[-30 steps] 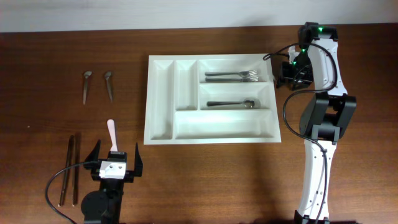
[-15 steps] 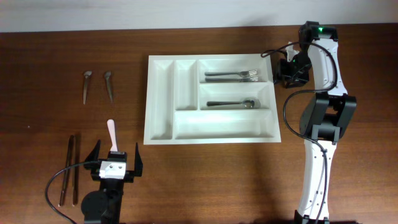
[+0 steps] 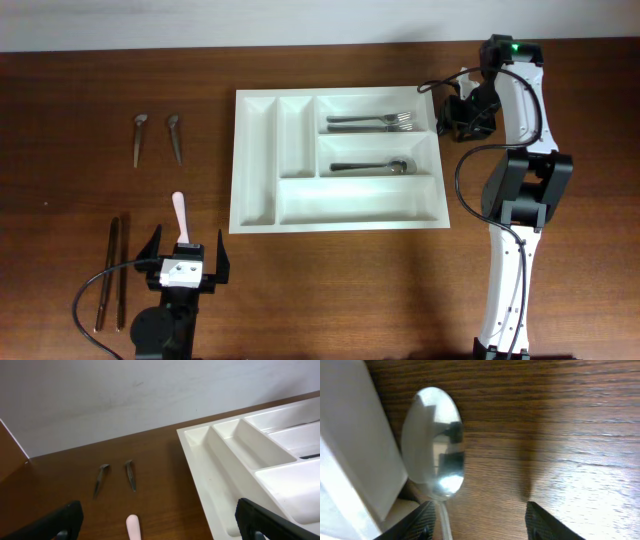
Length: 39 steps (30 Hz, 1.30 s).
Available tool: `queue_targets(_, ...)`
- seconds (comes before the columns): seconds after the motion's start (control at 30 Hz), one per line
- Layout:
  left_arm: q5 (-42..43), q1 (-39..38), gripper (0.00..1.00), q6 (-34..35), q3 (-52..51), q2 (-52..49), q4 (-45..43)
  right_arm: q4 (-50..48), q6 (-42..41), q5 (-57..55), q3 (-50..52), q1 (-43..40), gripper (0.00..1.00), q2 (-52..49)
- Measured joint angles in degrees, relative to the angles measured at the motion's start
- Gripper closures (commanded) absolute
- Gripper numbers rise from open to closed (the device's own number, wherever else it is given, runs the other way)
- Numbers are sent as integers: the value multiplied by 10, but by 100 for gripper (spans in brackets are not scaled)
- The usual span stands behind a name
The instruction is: Pack container
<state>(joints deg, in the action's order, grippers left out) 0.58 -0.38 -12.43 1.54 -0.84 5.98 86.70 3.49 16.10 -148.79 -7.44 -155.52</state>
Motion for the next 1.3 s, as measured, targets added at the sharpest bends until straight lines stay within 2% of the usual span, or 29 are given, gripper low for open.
queue_targets(0.83,0,0,1,0,0,0,0,1,2,-52,0,30,36,0)
queue_targets(1.3,0,0,1,0,0,0,0,17,2,-132,0,33,36,-2)
